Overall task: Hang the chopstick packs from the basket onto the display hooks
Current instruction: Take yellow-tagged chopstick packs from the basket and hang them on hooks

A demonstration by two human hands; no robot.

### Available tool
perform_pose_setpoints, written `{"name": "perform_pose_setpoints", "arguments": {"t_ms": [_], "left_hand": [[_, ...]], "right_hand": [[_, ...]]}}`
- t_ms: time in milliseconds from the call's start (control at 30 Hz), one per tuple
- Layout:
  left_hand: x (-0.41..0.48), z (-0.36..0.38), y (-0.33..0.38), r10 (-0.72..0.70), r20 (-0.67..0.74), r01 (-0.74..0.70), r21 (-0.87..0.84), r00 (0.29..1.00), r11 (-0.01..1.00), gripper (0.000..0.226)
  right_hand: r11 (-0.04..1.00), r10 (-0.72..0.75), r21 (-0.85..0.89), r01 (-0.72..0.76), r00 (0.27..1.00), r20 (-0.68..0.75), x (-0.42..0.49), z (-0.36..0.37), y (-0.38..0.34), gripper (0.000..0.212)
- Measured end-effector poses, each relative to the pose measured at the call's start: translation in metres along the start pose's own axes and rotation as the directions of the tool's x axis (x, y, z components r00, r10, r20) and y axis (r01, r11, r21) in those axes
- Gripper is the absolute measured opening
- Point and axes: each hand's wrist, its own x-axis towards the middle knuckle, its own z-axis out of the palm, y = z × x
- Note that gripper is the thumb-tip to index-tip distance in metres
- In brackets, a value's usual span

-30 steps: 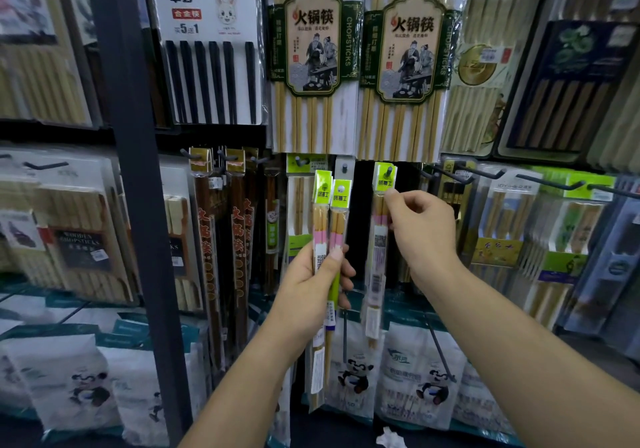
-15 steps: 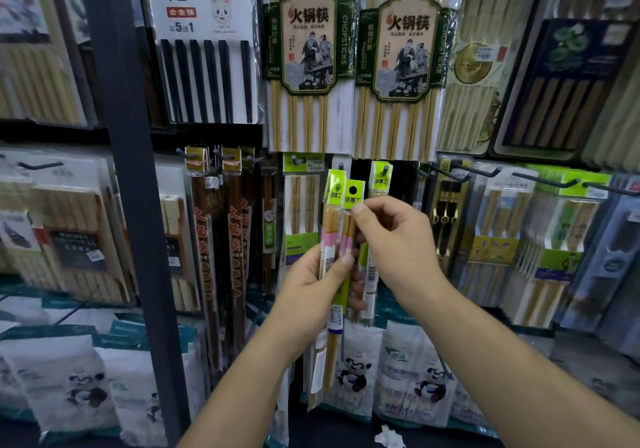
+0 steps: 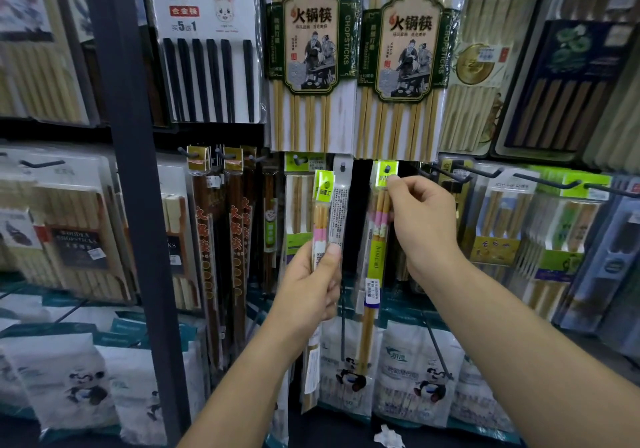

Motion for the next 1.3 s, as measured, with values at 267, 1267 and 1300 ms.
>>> {"name": "perform_pose_setpoints", "arguments": {"t_ms": [267, 1267, 1300], "left_hand": [[0.001, -0.001, 0.001, -0.037, -0.018, 0.034, -0.139, 0.999, 0.99, 0.014], [0.002, 0.002, -0.005, 0.139, -0.034, -0.139, 0.018, 0.99, 0.99, 0.017], [0.003, 0.001, -0.006, 0.146, -0.059, -0.142, 0.061, 0.988, 0.988, 0.019]], "right_hand": [[0.996, 0.035, -0.08, -0.035, 0.999, -0.008, 0.009, 0.0, 0.011, 0.034], [0.996, 0.028, 0.077, -0.034, 0.997, 0.073, -0.017, 0.002, -0.005, 0.027], [0.997, 0.032, 0.07, -0.036, 0.998, 0.056, -0.014, 0.0, -0.005, 0.028]]}}
